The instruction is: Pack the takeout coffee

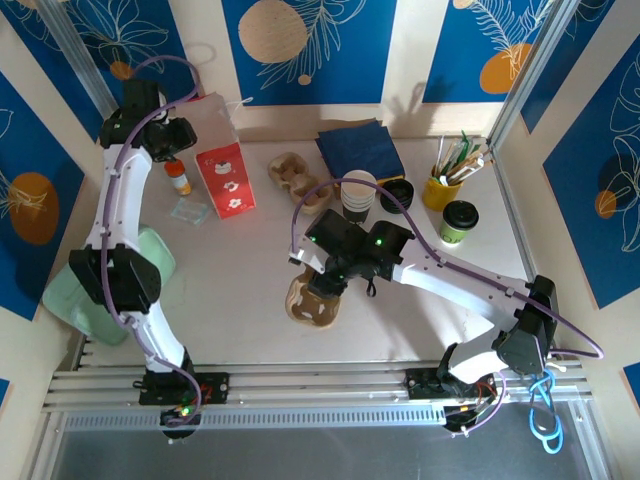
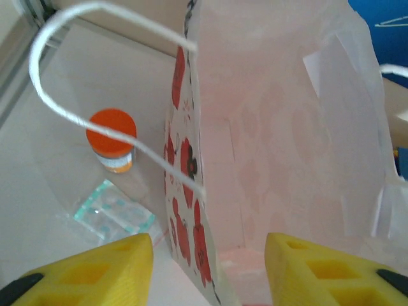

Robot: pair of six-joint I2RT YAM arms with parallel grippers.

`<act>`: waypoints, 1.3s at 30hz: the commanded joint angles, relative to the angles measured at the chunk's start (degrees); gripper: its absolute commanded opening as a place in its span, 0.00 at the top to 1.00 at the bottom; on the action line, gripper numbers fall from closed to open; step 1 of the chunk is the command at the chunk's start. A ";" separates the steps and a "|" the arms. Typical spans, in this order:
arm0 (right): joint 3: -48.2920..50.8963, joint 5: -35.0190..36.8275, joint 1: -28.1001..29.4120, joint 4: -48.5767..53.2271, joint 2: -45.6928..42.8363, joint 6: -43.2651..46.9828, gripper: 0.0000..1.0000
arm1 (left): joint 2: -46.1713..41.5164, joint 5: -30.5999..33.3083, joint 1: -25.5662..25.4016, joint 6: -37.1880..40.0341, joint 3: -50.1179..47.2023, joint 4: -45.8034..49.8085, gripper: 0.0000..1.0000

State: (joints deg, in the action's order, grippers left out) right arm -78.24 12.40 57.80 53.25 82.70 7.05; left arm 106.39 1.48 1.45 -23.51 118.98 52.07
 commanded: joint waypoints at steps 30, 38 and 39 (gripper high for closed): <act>-0.72 -1.24 0.52 3.37 -0.60 -0.98 0.60 | 10.82 -1.07 0.52 1.41 11.28 6.88 0.91; -0.96 -2.90 0.61 4.31 -2.20 -0.56 0.60 | 7.36 -8.48 -0.82 -0.37 9.86 9.95 0.97; -0.80 -3.53 0.64 4.16 -2.89 -0.46 0.60 | 6.52 -8.89 -1.45 -0.57 8.88 10.75 0.98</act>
State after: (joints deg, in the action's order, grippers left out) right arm -78.24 11.60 57.80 56.36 82.52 6.83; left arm 116.57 -2.50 1.04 -22.70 128.27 58.54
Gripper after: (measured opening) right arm 0.396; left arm 0.052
